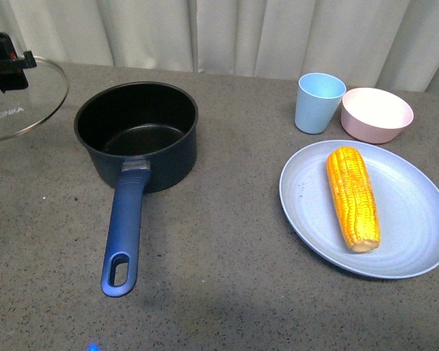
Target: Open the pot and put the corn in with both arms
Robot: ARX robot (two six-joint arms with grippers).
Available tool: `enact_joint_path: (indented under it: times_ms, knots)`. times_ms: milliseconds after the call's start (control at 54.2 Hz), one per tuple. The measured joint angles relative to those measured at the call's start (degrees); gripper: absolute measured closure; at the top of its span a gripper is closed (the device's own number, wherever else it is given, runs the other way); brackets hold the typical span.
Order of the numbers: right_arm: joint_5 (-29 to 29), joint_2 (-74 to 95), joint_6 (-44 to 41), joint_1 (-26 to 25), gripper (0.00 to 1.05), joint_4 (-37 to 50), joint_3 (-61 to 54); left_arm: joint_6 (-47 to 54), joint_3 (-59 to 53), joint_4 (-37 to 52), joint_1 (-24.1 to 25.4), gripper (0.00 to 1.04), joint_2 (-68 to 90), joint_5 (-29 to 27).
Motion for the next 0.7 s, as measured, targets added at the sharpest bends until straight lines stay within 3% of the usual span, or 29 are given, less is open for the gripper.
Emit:
enact_joint_path:
  times_ms: [701]
  knots:
    - [0.0, 0.0, 0.0, 0.0, 0.09, 0.0, 0.0, 0.3, 3.2, 8.5, 1.8, 0.43, 17.4, -0.1]
